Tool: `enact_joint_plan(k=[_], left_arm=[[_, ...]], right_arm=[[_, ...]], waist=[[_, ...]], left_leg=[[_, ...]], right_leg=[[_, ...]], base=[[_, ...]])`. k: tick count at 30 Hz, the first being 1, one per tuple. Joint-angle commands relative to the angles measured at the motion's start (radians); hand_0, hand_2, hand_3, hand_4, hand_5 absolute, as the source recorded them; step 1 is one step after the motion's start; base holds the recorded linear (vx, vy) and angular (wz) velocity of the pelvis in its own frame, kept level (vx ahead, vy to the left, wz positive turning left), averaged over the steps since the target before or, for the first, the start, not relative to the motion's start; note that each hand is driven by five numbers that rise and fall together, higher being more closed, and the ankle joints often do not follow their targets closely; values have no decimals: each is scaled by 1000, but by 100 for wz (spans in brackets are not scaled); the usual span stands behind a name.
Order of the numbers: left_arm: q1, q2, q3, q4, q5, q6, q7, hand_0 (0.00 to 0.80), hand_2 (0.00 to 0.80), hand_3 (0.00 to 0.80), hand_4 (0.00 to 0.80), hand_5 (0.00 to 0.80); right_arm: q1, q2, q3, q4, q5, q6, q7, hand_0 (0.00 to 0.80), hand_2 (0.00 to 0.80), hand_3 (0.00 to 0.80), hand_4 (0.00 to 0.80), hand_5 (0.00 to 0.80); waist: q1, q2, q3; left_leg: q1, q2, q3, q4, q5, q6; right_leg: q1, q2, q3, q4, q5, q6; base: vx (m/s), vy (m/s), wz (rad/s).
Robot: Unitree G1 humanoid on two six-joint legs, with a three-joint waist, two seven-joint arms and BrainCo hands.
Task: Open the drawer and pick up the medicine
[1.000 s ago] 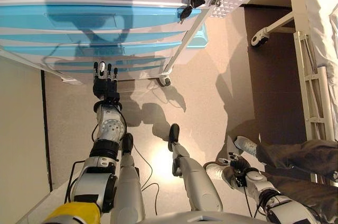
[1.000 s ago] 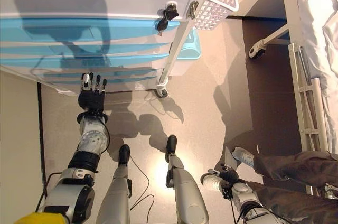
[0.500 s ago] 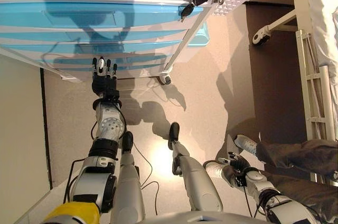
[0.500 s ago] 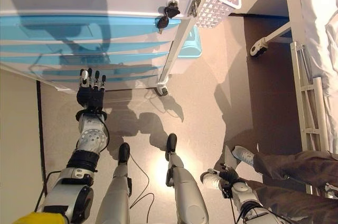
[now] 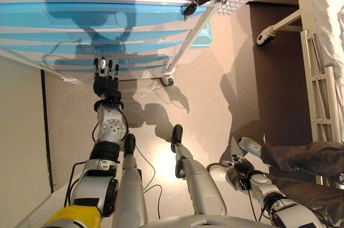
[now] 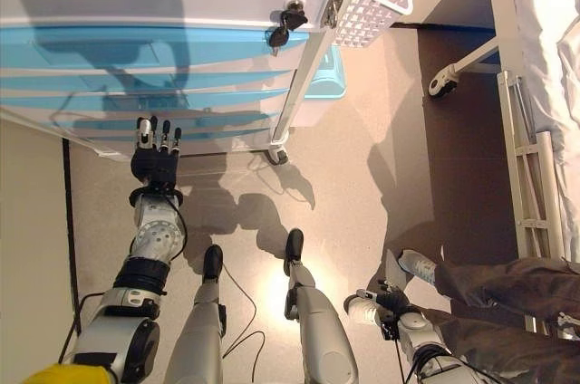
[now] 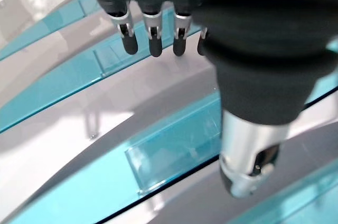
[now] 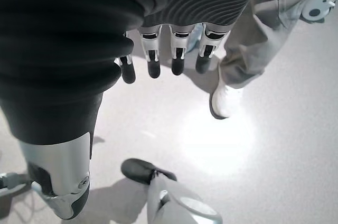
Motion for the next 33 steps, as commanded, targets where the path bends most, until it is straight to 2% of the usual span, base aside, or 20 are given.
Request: enact_joint_plan(k=[1,13,21,33], left_arm=[[-111,69,-31,-194,37,-53,-62,0,0,0,0,0],[-106,73,-48,-261,45,-57,-73,0,0,0,0,0],[-53,35,-64,-338,46,-50,-81,0,0,0,0,0],[-8,37,-71,-372,52,-35,-107,0,0,0,0,0]], right_arm=[[42,-36,14,6,22,-5,5,0,0,0,0,0],[47,-36,11,13,19,-8,8,0,0,0,0,0],[49,-29,6,12,20,-8,7,0,0,0,0,0],[89,-34,-2,5,7,-9,15,0,0,0,0,0]], waist=[[-2,5,-22],[2,5,-18],[10,13,-9],[22,16,-19]], left_leg=[[-46,-53,-13,29,-5,65],[-46,-53,-16,30,-2,65],[-46,-58,-18,37,-4,68],[-38,-63,-25,55,-9,71]], right_leg=[[-4,11,6,111,-72,65],[1,10,5,111,-71,65],[2,6,9,125,-75,61],[8,5,0,150,-85,53]], base=[[0,0,0],[0,0,0],[0,0,0],[-30,-13,1]])
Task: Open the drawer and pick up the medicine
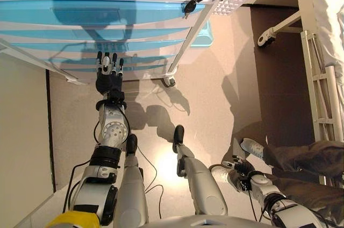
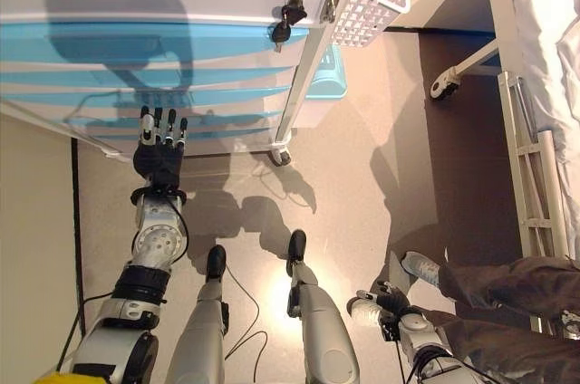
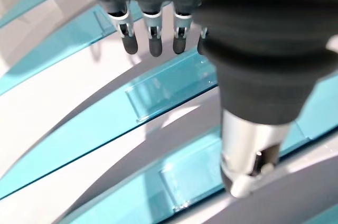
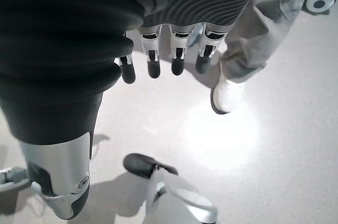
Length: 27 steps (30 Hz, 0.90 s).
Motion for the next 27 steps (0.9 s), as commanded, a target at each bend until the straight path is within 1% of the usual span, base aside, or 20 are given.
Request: enact_joint_plan(k=[1,9,17,27], left_arm=[[-69,44,-20,-209,48,-41,-106,0,0,0,0,0],[-74,54,-16,-213,54,-43,-106,0,0,0,0,0],[-98,60,-10,-201,70,-44,-90,0,0,0,0,0],[-121,77,-10,-169,74,-43,-75,0,0,0,0,0]], right_arm=[[84,-36,3,7,3,-6,5,0,0,0,0,0],[81,-38,4,12,-2,-5,8,0,0,0,0,0],[79,-40,1,22,-3,0,7,0,0,0,0,0],[71,-46,2,25,2,1,5,0,0,0,0,0]], waist=[[13,7,-52],[13,13,-60],[4,31,-76],[-2,30,-81]], left_leg=[[-53,-59,-15,32,-10,70],[-49,-58,-16,30,-4,68],[-55,-57,-13,38,-11,68],[-58,-53,-10,37,-14,68]], right_leg=[[3,13,0,106,-75,57],[5,14,1,106,-75,55],[-1,11,6,111,-76,57],[-3,11,6,111,-78,59]], base=[[0,0,0],[-6,-2,0],[7,0,1],[3,-1,0]])
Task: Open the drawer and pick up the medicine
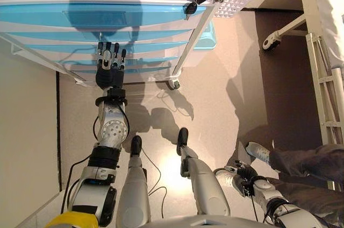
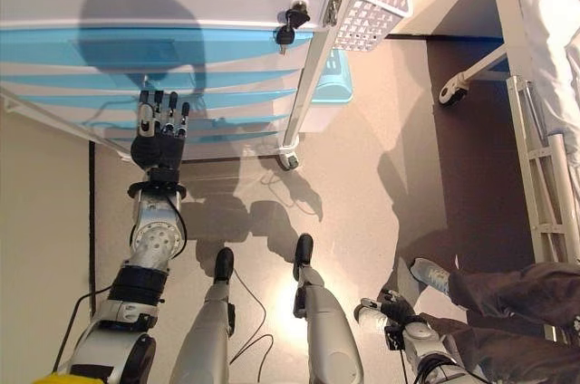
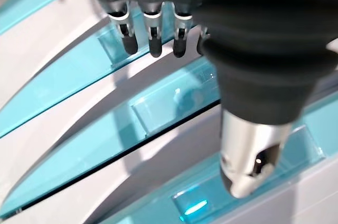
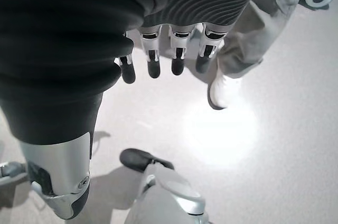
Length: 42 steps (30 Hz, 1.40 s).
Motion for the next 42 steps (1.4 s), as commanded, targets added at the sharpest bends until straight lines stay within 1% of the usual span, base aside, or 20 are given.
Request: enact_joint_plan(k=[1,4,6,7,8,9,10,13,14,17,18,21,32,42], left_arm=[[-125,61,11,-68,71,-46,-45,0,0,0,0,0],[-113,54,13,-65,65,-41,-47,0,0,0,0,0],[-77,26,13,-63,61,-31,-50,0,0,0,0,0],[-76,26,13,-64,62,-31,-49,0,0,0,0,0],[-49,0,11,-55,58,-24,-50,0,0,0,0,0],[-48,0,11,-56,58,-24,-50,0,0,0,0,0],[-24,-20,14,-40,54,-20,-46,0,0,0,0,0],[-1,-35,18,-9,50,-18,-39,0,0,0,0,0],[16,-49,21,23,41,-10,-35,0,0,0,0,0],[24,-56,23,37,38,-8,-33,0,0,0,0,0],[36,-61,25,62,32,-1,-32,0,0,0,0,0],[52,-66,33,121,32,14,-33,0,0,0,0,0],[58,-62,67,230,22,28,-35,0,0,0,0,0],[6,-26,84,227,29,3,-25,0,0,0,0,0]], right_arm=[[44,-37,11,24,4,0,2,0,0,0,0,0],[40,-34,12,22,6,0,1,0,0,0,0,0],[40,-27,14,17,6,1,1,0,0,0,0,0],[40,-27,14,17,6,1,1,0,0,0,0,0],[41,-24,12,14,6,2,-1,0,0,0,0,0],[41,-24,12,14,6,2,-1,0,0,0,0,0],[38,-21,9,14,8,3,-4,0,0,0,0,0],[35,-21,7,15,10,3,-8,0,0,0,0,0],[34,-18,3,17,14,4,-12,0,0,0,0,0],[33,-18,1,16,15,3,-13,0,0,0,0,0],[35,-17,-1,14,16,4,-17,0,0,0,0,0],[34,-19,-9,17,18,2,-24,0,0,0,0,0],[37,-24,-18,25,21,5,-33,0,0,0,0,0],[45,-28,-13,22,18,3,-30,0,0,0,0,0]], waist=[[-25,-1,-72],[-25,-1,-68],[-23,-1,-62],[-23,-1,-62],[-21,-4,-56],[-20,-4,-56],[-18,-5,-51],[-16,-6,-48],[-14,-8,-45],[-13,-9,-44],[-12,-10,-43],[-13,-8,-41],[-11,-11,-44],[-18,-18,-59]], left_leg=[[-68,-51,-8,33,-13,68],[-71,-51,-6,33,-12,69],[-73,-50,-6,32,-11,69],[-72,-50,-6,32,-11,69],[-74,-50,-6,33,-10,70],[-74,-50,-6,33,-10,70],[-75,-51,-6,34,-10,70],[-75,-50,-4,35,-10,71],[-75,-50,-4,36,-11,72],[-75,-50,-3,36,-12,72],[-76,-50,-2,38,-13,73],[-77,-49,-1,41,-15,73],[-80,-47,-3,49,-19,72],[-80,-46,-1,47,-21,71]], right_leg=[[4,17,4,70,-59,62],[-1,18,4,71,-59,62],[-3,17,3,71,-59,62],[-3,17,3,71,-59,62],[-2,16,2,72,-59,62],[-1,16,2,72,-59,62],[-2,16,1,74,-59,61],[-4,16,1,77,-59,61],[-4,16,1,79,-60,60],[-3,16,1,79,-60,60],[-3,17,1,80,-61,60],[-5,19,3,83,-62,59],[-8,20,6,88,-63,57],[-5,21,9,78,-59,59]], base=[[0,0,0],[0,0,0],[0,0,0],[0,0,0],[0,0,0],[0,0,0],[0,0,0],[0,0,0],[0,0,0],[0,0,0],[0,0,0],[0,0,0],[0,0,0],[0,0,0]])
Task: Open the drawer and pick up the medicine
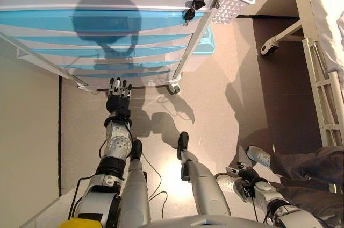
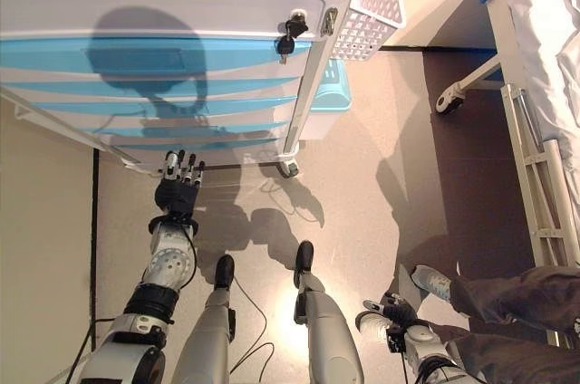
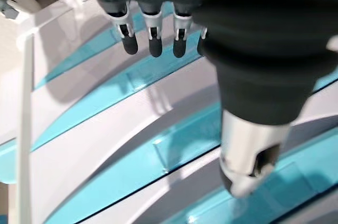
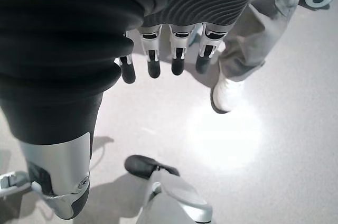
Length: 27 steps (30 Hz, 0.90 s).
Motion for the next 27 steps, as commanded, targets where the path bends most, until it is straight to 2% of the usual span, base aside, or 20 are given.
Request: enact_joint_plan(k=[1,27], left_arm=[[-66,44,39,-42,27,-38,-16,0,0,0,0,0],[-167,154,43,-59,72,-52,-5,0,0,0,0,0]], right_arm=[[41,-35,10,4,15,3,-14,0,0,0,0,0],[33,-62,27,0,2,11,10,0,0,0,0,0]], waist=[[-17,-13,-18],[-31,-22,-38]], left_leg=[[-61,-43,-3,27,-15,69],[-72,-44,9,34,-23,69]], right_leg=[[8,22,9,71,-58,59],[5,25,19,65,-54,63]], base=[[0,0,0],[2,2,0]])
